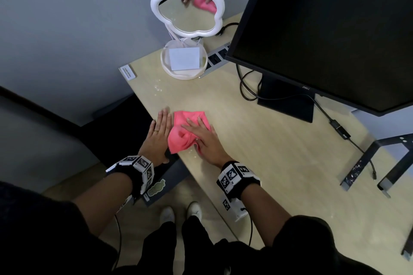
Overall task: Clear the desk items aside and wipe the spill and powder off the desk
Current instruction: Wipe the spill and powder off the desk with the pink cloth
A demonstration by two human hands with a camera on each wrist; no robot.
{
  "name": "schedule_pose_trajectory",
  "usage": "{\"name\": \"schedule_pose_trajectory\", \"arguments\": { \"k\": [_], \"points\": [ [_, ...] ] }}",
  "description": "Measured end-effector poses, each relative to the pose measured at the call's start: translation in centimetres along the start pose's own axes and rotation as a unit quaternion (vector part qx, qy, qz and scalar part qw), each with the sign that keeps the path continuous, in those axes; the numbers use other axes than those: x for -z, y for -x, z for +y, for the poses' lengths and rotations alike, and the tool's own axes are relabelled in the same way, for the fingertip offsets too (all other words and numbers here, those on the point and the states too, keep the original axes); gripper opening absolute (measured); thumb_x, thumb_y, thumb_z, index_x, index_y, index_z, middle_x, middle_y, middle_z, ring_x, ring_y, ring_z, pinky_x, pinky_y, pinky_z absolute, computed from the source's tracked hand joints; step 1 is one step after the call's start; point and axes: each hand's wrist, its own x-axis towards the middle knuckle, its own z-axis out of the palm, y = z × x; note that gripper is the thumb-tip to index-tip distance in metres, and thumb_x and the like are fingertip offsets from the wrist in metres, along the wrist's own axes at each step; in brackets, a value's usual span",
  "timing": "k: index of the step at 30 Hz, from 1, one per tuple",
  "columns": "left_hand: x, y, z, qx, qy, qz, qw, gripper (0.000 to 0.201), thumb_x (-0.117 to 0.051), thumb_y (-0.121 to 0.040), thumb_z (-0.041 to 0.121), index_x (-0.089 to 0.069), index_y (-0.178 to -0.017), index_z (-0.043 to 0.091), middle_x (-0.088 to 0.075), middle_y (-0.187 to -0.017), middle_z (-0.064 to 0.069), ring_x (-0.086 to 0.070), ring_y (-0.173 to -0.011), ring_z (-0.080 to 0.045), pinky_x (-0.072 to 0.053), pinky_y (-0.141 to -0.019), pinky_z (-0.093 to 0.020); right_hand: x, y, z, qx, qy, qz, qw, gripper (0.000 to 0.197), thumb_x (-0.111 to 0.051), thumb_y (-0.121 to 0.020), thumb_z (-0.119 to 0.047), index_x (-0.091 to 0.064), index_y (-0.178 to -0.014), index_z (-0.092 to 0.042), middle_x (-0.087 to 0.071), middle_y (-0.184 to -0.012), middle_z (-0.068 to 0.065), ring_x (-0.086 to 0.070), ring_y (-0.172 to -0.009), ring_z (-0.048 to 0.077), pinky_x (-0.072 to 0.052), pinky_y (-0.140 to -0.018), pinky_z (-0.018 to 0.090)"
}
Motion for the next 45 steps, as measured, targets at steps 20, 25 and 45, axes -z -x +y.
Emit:
{"name": "schedule_pose_trajectory", "arguments": {
  "k": [20,25,45],
  "points": [
    [1.2,0.5,-0.2,-0.007,-0.003,-0.040,0.999,0.146,-0.085,-0.052,0.049,0.014,-0.143,-0.008,0.016,-0.154,-0.025,0.010,-0.144,-0.039,0.000,-0.118,-0.043,5.6,7.0,-1.8,-0.156,-0.161,0.029,0.974,0.040,-0.032,-0.099,-0.002,-0.051,-0.128,-0.022,-0.053,-0.120,0.026,-0.056,-0.081,0.037,-0.050,-0.068,0.034],
    [1.1,0.6,-0.4,-0.011,0.000,-0.050,0.999,0.147,-0.083,-0.054,0.053,0.017,-0.143,-0.007,0.019,-0.154,-0.024,0.013,-0.144,-0.037,0.000,-0.117,-0.045,4.0,9.5,1.2,-0.182,-0.193,0.136,0.955,0.047,-0.034,-0.099,-0.008,-0.040,-0.131,-0.041,-0.053,-0.086,0.009,-0.049,-0.049,-0.003,-0.040,-0.046,0.010],
    [0.9,0.3,-0.1,-0.005,-0.014,-0.060,0.998,0.153,-0.082,-0.049,0.058,0.022,-0.141,-0.006,0.023,-0.153,-0.024,0.014,-0.144,-0.037,-0.006,-0.117,-0.048,-4.3,6.8,-1.0,-0.082,0.101,0.066,0.989,0.066,-0.021,-0.087,-0.064,-0.008,-0.145,-0.037,0.004,-0.158,-0.006,0.018,-0.144,0.016,0.013,-0.115,0.042]
  ]
}}
